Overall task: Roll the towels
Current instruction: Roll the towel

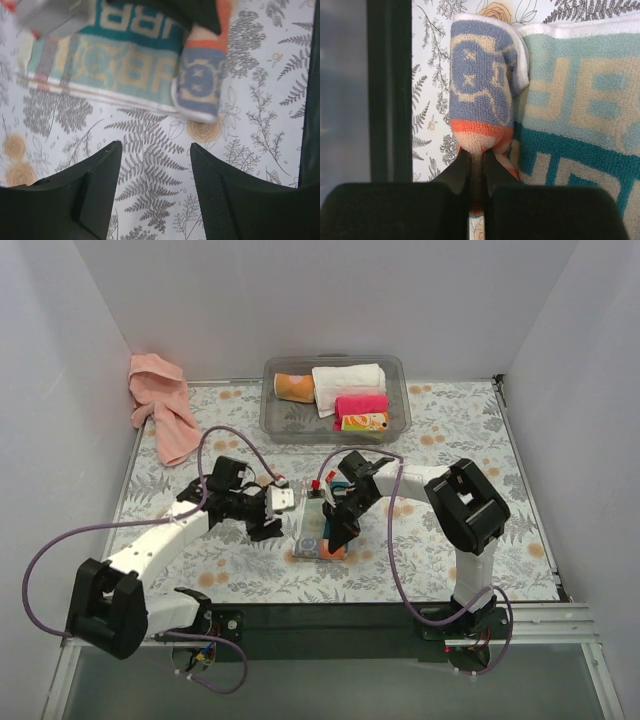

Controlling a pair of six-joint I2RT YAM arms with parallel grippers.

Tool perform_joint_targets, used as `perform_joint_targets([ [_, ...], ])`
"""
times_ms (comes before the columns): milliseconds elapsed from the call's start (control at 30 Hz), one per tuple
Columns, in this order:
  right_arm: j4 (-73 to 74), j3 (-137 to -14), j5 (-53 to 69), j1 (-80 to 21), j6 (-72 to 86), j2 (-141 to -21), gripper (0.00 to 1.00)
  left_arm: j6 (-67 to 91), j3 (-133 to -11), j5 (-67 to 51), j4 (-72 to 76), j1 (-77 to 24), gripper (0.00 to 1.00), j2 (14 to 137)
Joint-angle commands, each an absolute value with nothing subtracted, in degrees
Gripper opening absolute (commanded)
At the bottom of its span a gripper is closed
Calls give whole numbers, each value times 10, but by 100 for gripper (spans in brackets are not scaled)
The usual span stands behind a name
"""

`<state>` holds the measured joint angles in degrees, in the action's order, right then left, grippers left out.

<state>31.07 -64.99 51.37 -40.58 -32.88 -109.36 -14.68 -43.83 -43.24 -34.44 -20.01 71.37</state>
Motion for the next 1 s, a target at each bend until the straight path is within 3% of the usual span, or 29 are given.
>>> perform_joint_targets([
  [0,393,-674,564,-389,-325,-1146,1,-177,-393,-340,-274,-283,54,655],
  [200,436,-701,622,-362,-359,-1214,1,-199,-344,-231,-189,-456,54,625],
  [500,443,-717,636,-349,-369,-1246,1,-209,-324,-146,-75,-560,54,738],
  [533,444,-718,633,-348,-371,-1246,1,-208,-324,-142,-70,-562,52,749],
  [633,442,-717,621,-347,-367,-1241,1,-207,-332,-138,-71,-566,35,785],
  [700,442,-719,613,-339,-360,-1235,9,-204,-349,-148,-106,-566,16,797],
  [733,443,-722,600,-335,-356,-1226,14,-200,-355,-157,-123,-566,12,808],
  [800,443,-727,587,-316,-346,-1210,26,-187,-373,-173,-175,-566,6,818],
  [900,443,-738,563,-283,-333,-1166,44,-175,-390,-215,-235,-565,4,828],
  [933,442,-740,550,-274,-330,-1136,57,-162,-396,-234,-246,-565,3,830],
  [967,442,-740,542,-260,-330,-1120,61,-154,-402,-241,-257,-565,3,838],
])
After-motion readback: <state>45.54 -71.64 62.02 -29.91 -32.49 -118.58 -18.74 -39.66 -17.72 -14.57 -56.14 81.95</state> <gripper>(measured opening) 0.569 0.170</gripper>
